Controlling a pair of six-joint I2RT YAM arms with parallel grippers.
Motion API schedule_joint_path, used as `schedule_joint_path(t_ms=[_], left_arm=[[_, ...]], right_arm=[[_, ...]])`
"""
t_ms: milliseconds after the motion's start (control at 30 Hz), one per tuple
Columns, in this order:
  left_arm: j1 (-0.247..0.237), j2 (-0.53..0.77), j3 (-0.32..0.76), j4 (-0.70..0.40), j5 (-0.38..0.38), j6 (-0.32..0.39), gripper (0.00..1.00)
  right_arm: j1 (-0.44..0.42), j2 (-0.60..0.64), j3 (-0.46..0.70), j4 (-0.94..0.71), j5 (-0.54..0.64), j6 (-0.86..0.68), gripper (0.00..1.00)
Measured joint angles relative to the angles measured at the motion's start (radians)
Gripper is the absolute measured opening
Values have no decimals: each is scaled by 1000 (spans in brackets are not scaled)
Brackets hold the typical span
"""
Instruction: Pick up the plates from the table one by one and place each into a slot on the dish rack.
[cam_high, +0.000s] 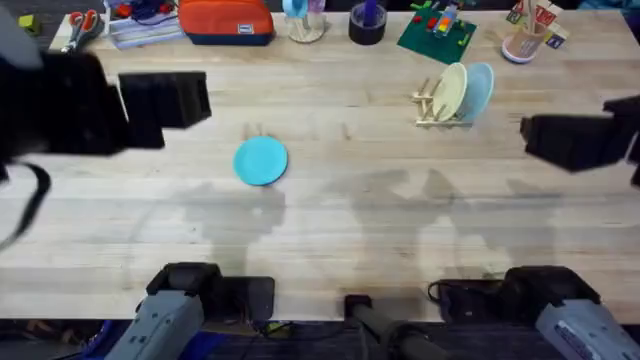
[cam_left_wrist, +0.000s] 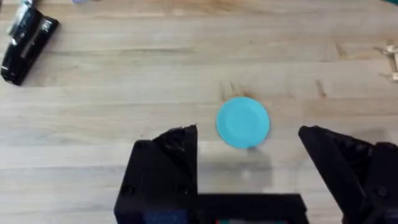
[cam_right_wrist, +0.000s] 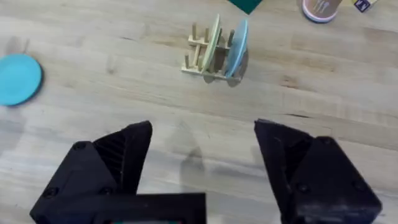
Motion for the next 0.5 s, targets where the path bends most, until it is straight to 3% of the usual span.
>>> schedule_joint_path(t_ms=[233,500], left_arm=[[0,225,195,-183,39,0,993],[0,395,259,-270,45,0,993]], right_arm=[[0,225,206,-136,0,-19,992],[0,422,357,-239,0,-26,992]])
